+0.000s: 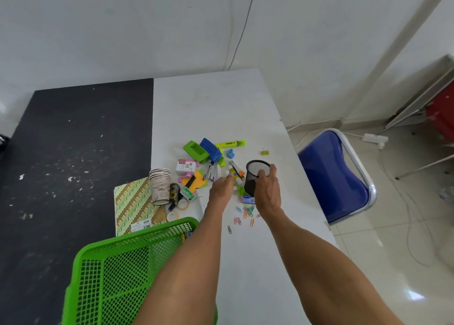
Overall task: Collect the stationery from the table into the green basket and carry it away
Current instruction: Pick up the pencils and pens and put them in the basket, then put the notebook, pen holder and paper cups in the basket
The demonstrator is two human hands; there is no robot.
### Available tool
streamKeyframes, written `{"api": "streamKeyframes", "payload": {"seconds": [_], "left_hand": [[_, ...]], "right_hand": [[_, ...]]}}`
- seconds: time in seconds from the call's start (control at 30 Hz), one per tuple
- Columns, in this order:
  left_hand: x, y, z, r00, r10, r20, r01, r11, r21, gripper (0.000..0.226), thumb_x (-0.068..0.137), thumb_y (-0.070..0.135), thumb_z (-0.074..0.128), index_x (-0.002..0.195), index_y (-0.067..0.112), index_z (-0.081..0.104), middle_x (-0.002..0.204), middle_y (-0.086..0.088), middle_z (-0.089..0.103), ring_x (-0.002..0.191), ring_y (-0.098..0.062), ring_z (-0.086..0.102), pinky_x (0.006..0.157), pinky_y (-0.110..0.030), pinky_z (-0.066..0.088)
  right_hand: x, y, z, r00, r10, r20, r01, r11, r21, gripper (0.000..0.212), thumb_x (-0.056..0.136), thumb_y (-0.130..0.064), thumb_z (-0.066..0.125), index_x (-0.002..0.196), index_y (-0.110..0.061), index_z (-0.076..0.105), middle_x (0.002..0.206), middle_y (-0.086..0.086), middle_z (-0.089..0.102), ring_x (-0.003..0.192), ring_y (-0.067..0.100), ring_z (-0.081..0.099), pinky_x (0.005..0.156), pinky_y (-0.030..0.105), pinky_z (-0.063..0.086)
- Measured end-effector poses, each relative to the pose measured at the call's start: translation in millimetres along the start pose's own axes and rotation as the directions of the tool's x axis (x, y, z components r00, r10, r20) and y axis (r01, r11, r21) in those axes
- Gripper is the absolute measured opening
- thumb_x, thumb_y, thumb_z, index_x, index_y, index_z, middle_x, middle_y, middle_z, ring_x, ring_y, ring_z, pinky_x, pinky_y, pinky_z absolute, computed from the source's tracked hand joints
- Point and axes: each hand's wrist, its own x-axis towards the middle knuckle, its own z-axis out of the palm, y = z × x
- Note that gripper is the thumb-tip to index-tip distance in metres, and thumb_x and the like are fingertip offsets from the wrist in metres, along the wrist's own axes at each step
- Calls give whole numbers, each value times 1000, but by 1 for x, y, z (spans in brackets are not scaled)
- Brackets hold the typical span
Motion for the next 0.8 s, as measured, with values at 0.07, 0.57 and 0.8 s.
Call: {"api": "streamKeyframes", "payload": {"seconds": [0.07, 0.57, 0.8], "left_hand": [[-7, 1, -10, 1000, 29, -11, -29, 1000, -6, 50, 98, 46, 38, 113, 4, 60, 123, -18, 59, 115, -34, 56, 101, -49, 44], [-124, -83, -177, 964, 176, -201, -201, 973, -114, 46, 98, 42, 47, 126, 9, 60, 131, -14, 56, 118, -31, 53, 92, -34, 42], [-158, -173, -251, 981, -103, -162, 121, 987, 108, 60, 98, 47, 43, 136, 2, 49, 144, -18, 46, 129, -34, 47, 105, -39, 39]], "right_hand": [[-6, -11, -7, 998, 6, -62, -4, 999, 33, 35, 88, -2, 62, 121, -4, 49, 150, 18, 21, 114, 36, 51, 87, 39, 53], [-171, -173, -6, 954, -230, -195, 288, 883, 371, 38, 92, -41, 55, 103, -5, 50, 105, 12, 50, 92, 31, 53, 76, 41, 44], [-256, -219, 47, 974, -185, 127, 104, 873, 476, 61, 79, -50, 66, 118, -9, 46, 112, 13, 53, 105, 30, 51, 86, 35, 41]]}}
